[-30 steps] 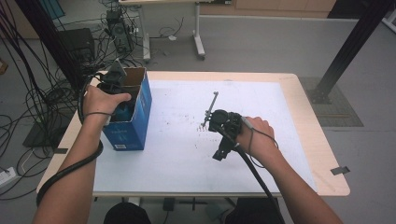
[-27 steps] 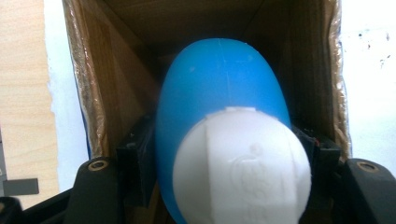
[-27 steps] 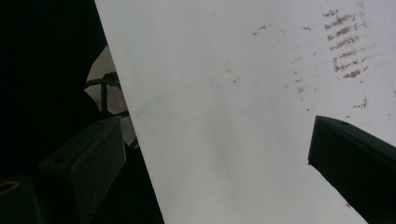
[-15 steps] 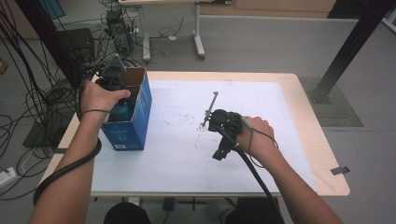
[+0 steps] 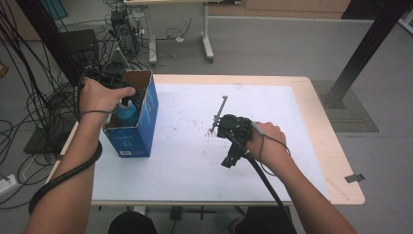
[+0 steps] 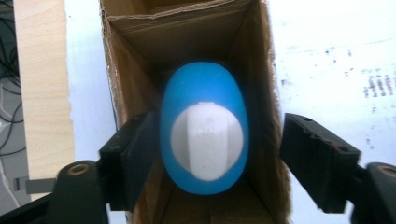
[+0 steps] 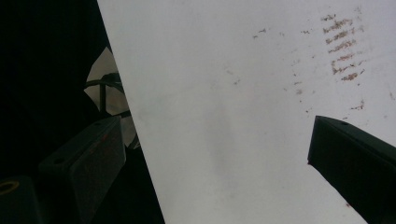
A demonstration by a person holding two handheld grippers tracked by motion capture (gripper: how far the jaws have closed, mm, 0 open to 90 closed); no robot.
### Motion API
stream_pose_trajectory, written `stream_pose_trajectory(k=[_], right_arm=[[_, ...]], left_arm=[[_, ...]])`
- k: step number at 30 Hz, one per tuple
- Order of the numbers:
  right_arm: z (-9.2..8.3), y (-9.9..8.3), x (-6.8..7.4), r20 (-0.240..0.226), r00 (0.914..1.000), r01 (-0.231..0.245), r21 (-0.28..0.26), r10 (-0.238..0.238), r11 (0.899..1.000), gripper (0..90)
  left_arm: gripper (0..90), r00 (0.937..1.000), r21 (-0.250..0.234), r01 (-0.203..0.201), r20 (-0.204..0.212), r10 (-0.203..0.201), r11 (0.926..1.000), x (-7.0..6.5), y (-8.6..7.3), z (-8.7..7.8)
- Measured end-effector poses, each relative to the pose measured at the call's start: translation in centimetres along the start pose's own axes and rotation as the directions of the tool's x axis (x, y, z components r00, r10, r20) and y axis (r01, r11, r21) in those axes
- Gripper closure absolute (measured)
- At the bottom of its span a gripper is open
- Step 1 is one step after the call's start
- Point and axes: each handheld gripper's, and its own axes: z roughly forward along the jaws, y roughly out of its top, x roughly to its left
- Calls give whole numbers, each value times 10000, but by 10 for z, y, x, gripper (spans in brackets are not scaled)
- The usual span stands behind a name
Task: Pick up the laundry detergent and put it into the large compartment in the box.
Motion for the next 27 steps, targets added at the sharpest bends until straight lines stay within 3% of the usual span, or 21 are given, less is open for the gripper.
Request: stream_pose_trajectory(k=[8,13,27], right_arm=[[-3,0,0,45,10000,-22,-21,22,10000,38],[-2,0,0,7,10000,-5,-13,5,10000,38],[-5,-2,0,24,10000,-52,-93,53,9999,38]], left_arm=[[135,9996,-146,-7,284,11,9999,-4,0,-12],[93,9984,-266,-249,495,262,9993,-13,-1,-23],[86,9891,-733,-1161,821,1220,9905,-47,3,-49]])
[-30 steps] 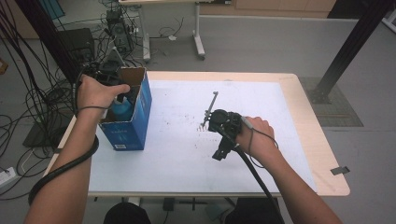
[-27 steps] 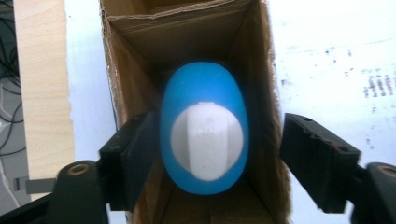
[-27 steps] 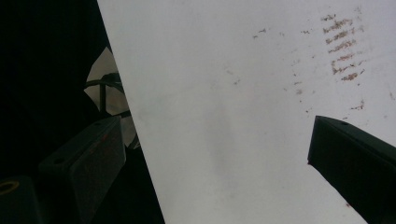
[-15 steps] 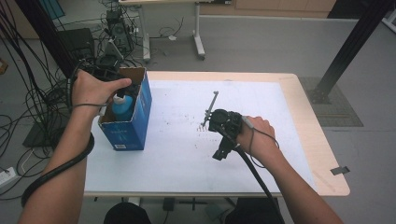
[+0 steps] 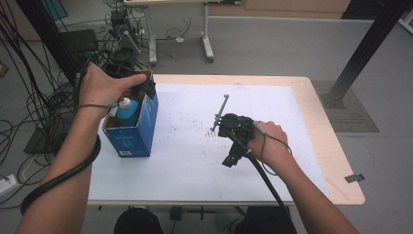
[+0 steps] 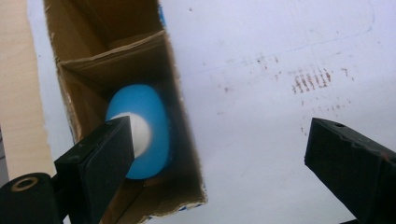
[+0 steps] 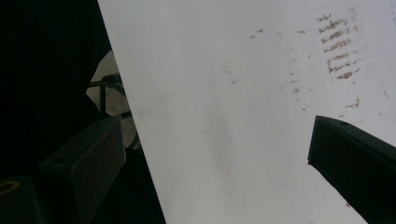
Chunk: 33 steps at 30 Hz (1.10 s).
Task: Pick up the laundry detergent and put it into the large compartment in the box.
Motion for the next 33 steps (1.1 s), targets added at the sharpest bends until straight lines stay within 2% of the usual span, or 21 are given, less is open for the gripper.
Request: stream_pose_trajectory(k=[8,14,15,22,27,30,33], right_arm=[[-2,-4,0,34,9999,-101,5,101,9999,38],[-3,-5,0,13,9999,-165,-48,166,9999,38],[-4,-6,-1,3,9998,-193,-56,193,9998,38],[-7,-9,-1,87,9996,-266,-10,266,9996,38],[-6,-13,-1,44,9994,-343,-13,343,9994,38],[-8,-13,0,207,9993,-318,15,318,9995,36],[-9,-13,2,123,9993,-351,7,351,9994,39]], left_arm=[[87,9975,-5,-678,207,678,9977,-23,8,-1],[87,9904,207,-1309,473,1298,9912,-45,14,6],[87,9902,200,-1306,526,1294,9912,-47,15,7],[89,9835,441,-1698,713,1664,9845,-66,20,24],[89,9807,676,-1819,850,1760,9810,-75,19,42],[90,9801,731,-1867,824,1806,9797,-79,17,54],[92,9794,874,-1886,903,1808,9782,-83,14,66]])
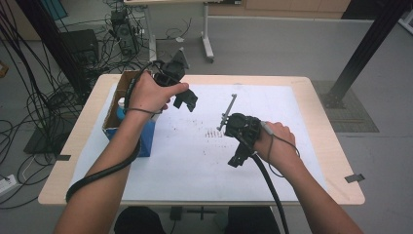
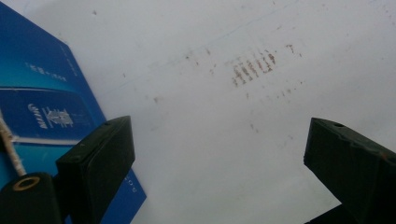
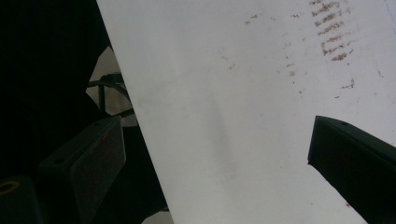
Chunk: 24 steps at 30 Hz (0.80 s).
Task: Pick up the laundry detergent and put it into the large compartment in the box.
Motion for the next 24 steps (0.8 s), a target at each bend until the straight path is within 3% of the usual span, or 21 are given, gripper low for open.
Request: stream_pose_trajectory(k=[12,24], right_arm=[[-3,-3,3,149,9999,-24,-106,25,9999,38],[-3,-6,1,147,9998,-119,-66,120,9999,38]], left_arm=[[93,9996,334,-18,284,9,9994,-9,-3,34],[93,9993,319,-61,383,49,9995,-10,-2,37]])
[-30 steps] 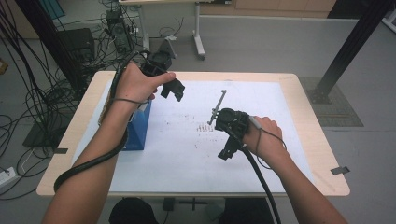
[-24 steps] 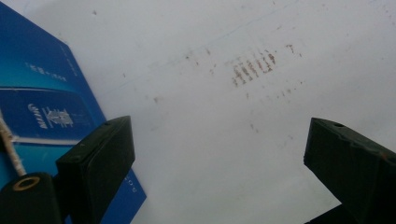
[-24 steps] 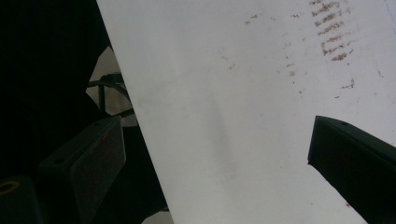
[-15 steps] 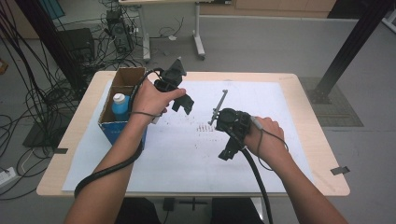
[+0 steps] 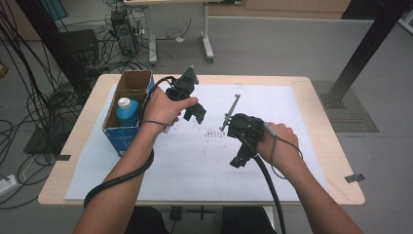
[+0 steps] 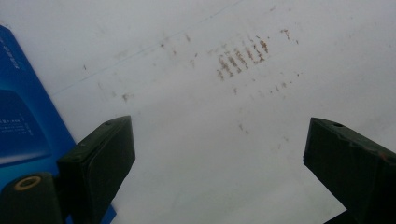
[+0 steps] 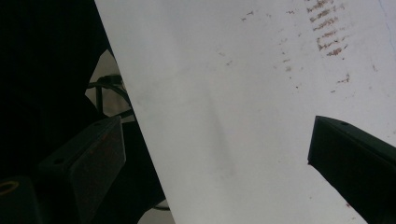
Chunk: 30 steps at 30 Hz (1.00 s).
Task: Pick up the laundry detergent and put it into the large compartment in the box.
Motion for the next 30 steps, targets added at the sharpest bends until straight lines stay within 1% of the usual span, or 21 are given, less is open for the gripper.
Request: stream_pose_trajectory(k=[17,21,30], right_arm=[[0,-2,1,44,10000,14,-48,-14,10000,38],[0,-2,2,37,10000,1,-43,-1,10000,37],[-2,-3,6,50,10000,-26,-70,26,10000,38]], left_arm=[[94,10000,16,71,69,-71,10000,-2,-2,4],[94,10000,9,28,70,-28,10000,-2,-2,4],[94,9999,42,79,83,-79,10000,-4,-3,5]])
